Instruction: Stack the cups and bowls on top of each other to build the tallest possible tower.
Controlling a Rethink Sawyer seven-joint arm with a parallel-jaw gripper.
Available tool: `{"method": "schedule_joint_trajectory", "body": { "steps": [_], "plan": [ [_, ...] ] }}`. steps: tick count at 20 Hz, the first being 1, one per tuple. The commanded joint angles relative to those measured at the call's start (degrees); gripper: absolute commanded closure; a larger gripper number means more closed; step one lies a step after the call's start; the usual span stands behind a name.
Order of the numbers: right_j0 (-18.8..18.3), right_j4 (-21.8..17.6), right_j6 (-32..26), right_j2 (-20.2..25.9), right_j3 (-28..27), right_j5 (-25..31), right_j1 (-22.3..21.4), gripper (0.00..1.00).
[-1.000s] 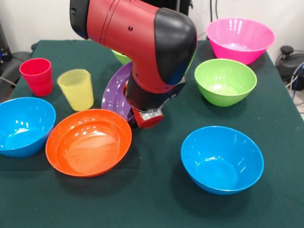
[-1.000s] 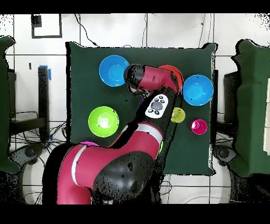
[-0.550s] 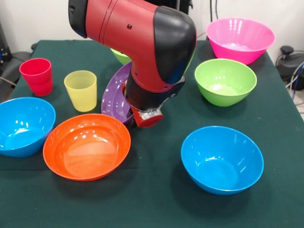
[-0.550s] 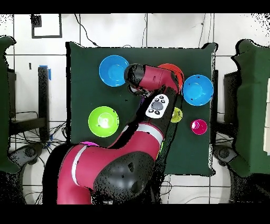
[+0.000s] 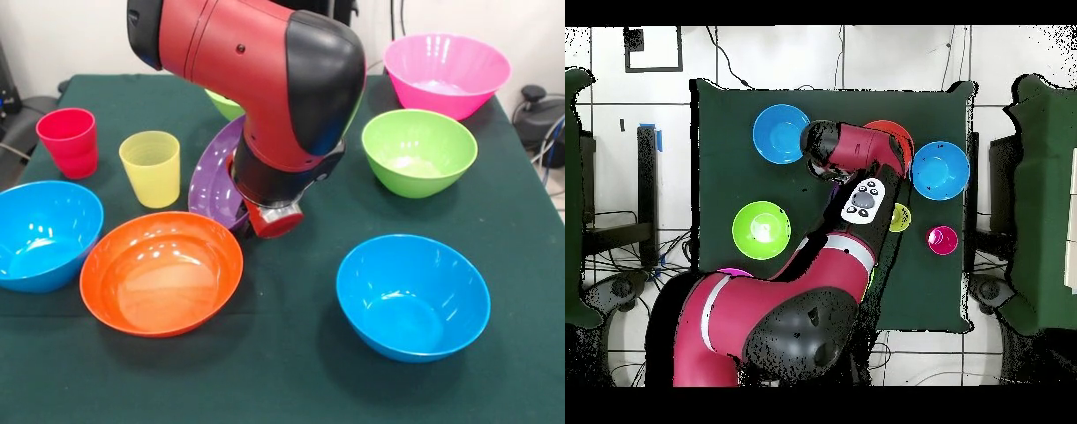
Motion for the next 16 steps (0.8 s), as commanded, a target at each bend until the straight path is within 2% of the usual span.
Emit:
{"method": "schedule_joint_trajectory", "body": {
  "steps": [1, 2, 7, 12, 16],
  "plan": [
    [-1.93, -4.46, -14.17, 12.11, -1.6, -6.26, -0.94, 1.0],
    [-2.83, -4.85, -17.91, 14.34, -1.13, -7.55, -1.43, 1.0],
    [-4.03, -5.52, -22.55, 19.01, 0.71, -8.05, -3.01, 1.0],
    [-4.02, -7.49, -21.69, 20.5, 2.21, -8.6, -4.31, 1.0],
    [-4.24, -8.58, -21.37, 21.11, 1.4, -6.46, -4.58, 1.0]
  ]
}}
